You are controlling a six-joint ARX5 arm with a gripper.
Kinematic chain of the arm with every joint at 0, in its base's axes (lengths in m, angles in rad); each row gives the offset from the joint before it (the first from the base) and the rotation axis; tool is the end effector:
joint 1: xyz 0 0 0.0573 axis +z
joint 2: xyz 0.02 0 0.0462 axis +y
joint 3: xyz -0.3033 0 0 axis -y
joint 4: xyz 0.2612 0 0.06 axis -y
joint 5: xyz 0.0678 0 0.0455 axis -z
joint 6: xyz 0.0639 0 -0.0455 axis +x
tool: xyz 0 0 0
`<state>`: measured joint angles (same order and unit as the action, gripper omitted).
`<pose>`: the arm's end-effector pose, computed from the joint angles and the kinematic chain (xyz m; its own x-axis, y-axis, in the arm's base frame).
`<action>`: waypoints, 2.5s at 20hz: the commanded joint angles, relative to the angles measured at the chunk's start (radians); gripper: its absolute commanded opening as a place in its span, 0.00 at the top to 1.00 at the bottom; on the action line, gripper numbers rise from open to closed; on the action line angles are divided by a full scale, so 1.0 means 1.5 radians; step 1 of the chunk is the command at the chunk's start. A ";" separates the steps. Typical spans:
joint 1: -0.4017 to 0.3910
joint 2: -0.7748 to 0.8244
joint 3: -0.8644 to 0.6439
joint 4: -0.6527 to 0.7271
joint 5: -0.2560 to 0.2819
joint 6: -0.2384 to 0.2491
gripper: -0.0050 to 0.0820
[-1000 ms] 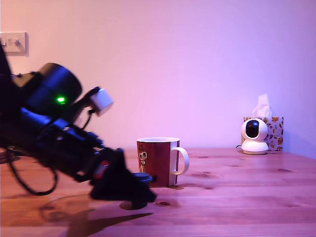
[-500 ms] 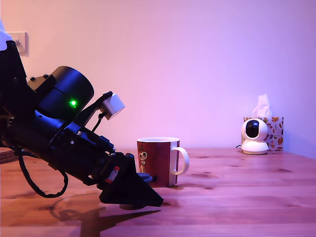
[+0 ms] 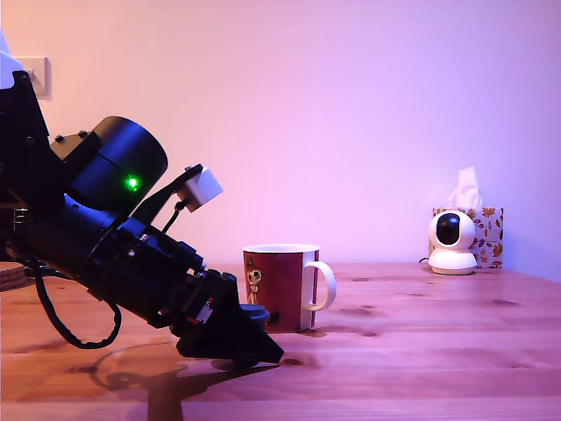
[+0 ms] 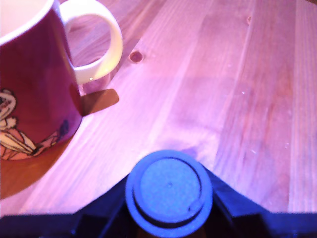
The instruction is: Pick up the coffee capsules on the table and drop them inside the coffee cup
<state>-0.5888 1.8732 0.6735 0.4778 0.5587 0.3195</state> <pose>0.2743 -0.2239 0.0908 0.2349 -0.7943 -0.5603 0.9338 0.3444 -0.0968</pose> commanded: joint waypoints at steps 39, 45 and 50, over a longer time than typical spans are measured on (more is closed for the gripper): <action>0.013 -0.306 0.181 -0.391 -0.096 -0.212 0.72; 0.026 -0.261 0.269 -0.480 -0.119 -0.248 0.72; 0.024 -0.153 0.350 -0.533 -0.119 -0.252 0.72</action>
<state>-0.5499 1.6146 1.1809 -0.3168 0.3801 -0.0505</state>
